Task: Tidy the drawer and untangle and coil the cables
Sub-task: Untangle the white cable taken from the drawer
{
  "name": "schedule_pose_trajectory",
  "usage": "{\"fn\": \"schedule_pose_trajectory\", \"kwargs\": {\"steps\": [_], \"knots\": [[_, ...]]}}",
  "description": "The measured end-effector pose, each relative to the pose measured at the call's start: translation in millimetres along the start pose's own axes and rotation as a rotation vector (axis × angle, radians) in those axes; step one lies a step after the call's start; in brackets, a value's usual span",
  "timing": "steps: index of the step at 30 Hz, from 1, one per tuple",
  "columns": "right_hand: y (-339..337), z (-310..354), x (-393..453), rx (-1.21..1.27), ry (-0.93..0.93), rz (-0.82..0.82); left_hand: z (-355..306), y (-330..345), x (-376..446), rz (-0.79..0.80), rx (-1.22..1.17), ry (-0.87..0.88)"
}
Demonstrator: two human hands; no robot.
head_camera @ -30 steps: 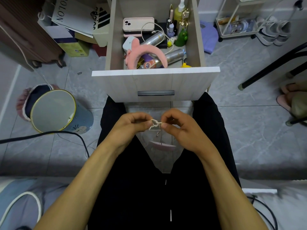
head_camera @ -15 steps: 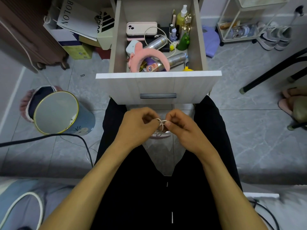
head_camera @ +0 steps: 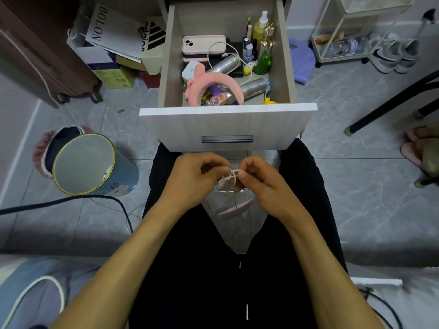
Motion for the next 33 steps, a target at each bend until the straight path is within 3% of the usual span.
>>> {"fn": "schedule_pose_trajectory", "kwargs": {"steps": [3,10,19,29,33], "knots": [[-4.6,5.5,1.1,-0.029,-0.029,-0.026,3.4,1.3,0.7,-0.073,-0.115,-0.065],[-12.4,3.6,2.5,-0.098,-0.077,-0.065,34.3,17.7,-5.5,-0.202,-0.739,-0.41],[-14.2,-3.9,1.1,-0.029,-0.043,-0.079,19.1,8.4,-5.1,-0.077,-0.563,-0.183],[-13.7,-13.4,2.3,0.089,0.045,-0.092,23.4,1.5,-6.8,-0.059,-0.462,-0.125],[-14.7,-11.4,4.1,0.061,0.026,-0.183,25.2,1.0,-6.3,-0.043,-0.491,-0.131]]}}
Point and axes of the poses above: each hand's wrist, its own x-axis towards the middle knuckle, its own y-axis out of the palm, z = x × y, the point moved 6 cm from there along x, towards the middle knuckle, and after that the axes turned 8 degrees about -x, right-handed, at the moved point
